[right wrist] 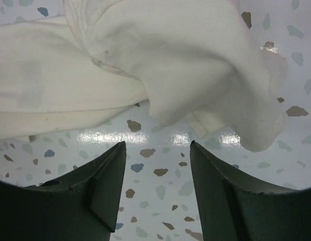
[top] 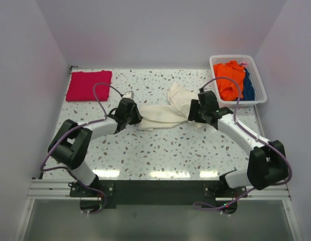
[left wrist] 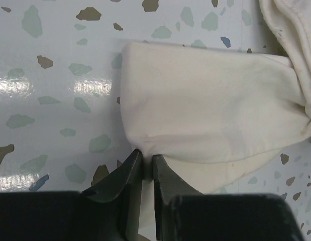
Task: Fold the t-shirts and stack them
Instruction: Flatten the tshirt out
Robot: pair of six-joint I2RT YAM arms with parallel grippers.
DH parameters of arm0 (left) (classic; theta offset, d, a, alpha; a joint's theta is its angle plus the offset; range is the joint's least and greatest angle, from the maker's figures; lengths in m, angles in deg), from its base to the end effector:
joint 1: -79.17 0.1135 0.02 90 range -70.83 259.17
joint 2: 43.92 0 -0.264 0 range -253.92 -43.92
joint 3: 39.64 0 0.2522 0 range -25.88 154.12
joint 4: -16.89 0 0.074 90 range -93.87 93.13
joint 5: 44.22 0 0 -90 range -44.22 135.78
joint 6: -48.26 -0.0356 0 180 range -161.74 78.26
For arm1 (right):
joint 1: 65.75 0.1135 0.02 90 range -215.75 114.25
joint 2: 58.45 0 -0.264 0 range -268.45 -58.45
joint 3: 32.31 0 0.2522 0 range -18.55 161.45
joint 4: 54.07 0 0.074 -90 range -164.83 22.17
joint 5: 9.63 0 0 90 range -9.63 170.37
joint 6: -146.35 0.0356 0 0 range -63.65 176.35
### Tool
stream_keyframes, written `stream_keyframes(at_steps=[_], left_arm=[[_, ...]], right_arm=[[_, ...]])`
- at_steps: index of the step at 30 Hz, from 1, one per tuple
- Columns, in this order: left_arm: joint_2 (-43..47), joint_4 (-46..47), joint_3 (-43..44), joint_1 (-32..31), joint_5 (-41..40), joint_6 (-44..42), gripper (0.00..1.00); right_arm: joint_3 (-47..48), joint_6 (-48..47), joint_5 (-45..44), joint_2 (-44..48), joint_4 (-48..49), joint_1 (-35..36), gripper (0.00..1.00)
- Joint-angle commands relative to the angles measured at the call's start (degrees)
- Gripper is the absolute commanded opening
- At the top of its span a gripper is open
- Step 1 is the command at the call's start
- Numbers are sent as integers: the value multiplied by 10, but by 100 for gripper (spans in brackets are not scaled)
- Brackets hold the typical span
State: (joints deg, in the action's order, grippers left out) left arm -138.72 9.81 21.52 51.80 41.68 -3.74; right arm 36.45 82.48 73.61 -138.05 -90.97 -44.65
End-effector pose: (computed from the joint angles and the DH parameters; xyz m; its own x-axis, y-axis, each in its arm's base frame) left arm 0.2987 -0.1518 0.1654 -0.7092 -0.3243 -0.6260 -0.0332 0.9023 -0.4299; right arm 0.2754 0.1018 0.2448 -0.7448 0.1814 -0.6421 0.0494 0.9747 0.2180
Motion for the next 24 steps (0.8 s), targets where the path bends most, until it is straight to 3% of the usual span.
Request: stream_keyframes(at_steps=[1, 7, 19, 24], left_arm=[[12, 31, 17, 4, 4, 4, 17], [46, 4, 20, 4, 7, 8, 1], [113, -83, 39, 4, 8, -13, 0], [142, -126, 53, 4, 3, -33, 0]], right_arm=[[-2, -12, -35, -6, 2, 3, 58], [-6, -25, -56, -24, 5, 4, 66], [53, -37, -98, -122, 22, 59, 77], [92, -21, -135, -168, 7, 79, 71]])
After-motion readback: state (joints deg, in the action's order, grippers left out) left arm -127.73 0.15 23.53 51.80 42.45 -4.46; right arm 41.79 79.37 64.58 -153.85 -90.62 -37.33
